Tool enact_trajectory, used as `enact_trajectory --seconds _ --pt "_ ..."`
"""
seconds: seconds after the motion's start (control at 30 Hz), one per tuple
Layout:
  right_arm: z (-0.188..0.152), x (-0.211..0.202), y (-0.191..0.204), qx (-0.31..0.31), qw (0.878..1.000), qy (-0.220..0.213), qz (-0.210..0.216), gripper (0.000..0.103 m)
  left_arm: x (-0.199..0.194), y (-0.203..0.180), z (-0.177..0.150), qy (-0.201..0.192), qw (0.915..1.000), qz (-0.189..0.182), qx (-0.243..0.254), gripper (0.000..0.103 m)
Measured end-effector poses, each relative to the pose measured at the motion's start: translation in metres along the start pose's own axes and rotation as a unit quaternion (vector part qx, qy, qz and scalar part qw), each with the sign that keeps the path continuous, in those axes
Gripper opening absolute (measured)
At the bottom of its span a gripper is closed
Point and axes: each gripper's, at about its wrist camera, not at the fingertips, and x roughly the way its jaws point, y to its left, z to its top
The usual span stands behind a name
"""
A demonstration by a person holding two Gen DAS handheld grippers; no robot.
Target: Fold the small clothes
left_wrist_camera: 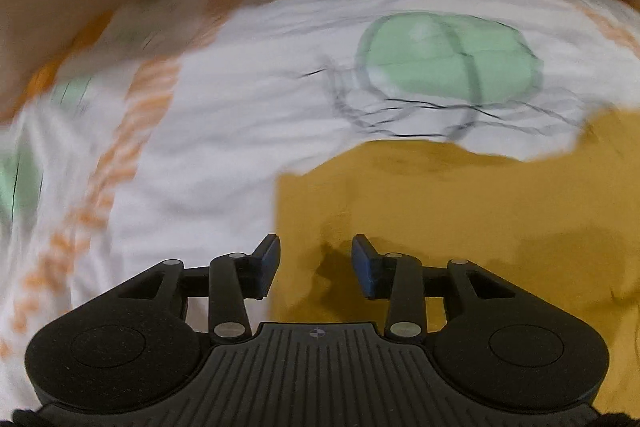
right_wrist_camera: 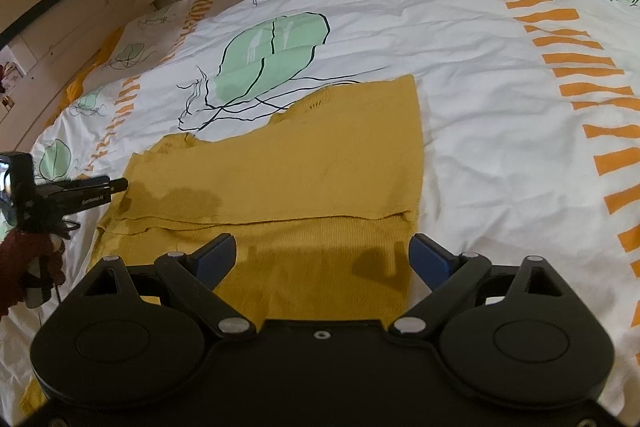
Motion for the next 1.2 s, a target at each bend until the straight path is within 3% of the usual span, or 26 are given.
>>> enact_trajectory --seconds 0.07,0.33,0.5,0.57,0.7,1.0,1.2 --pt "0.001 -0.001 -0.002 0.002 1.0 -0.001 0.0 0.094 0.0 0.007 -0.003 0.003 0.9998 0.004 -0.021 0.038" --pt "0.002 0.002 0.0 -0.002 1.0 0.006 0.003 0.094 -0.005 0.002 -0.009 -0.011 0.9995 -0.027 -0.015 0.045" --pt "0.001 0.003 -0.003 0.001 1.0 0.008 0.0 0.094 0.02 0.001 -0.009 0.032 0.999 -0.023 -0.023 0.051" --pt "0.002 0.003 -0.003 0.002 1.0 0.007 0.0 0.094 0.022 0.004 -0.01 0.029 0.9988 -0.02 -0.035 0.057" --pt "0.002 0.002 -0.003 0.002 1.0 0.007 0.002 0.094 0.018 0.016 -0.011 0.02 0.9968 -0.036 -0.068 0.057" --pt "0.001 0.004 -0.003 0.0 1.0 0.01 0.003 0.094 0.027 0.017 -0.003 0.032 0.9972 -0.03 -0.06 0.062" --pt "0.001 0.004 -0.002 0.001 1.0 0.01 0.004 0.094 0.008 0.012 0.006 -0.007 0.999 -0.023 -0.039 0.061"
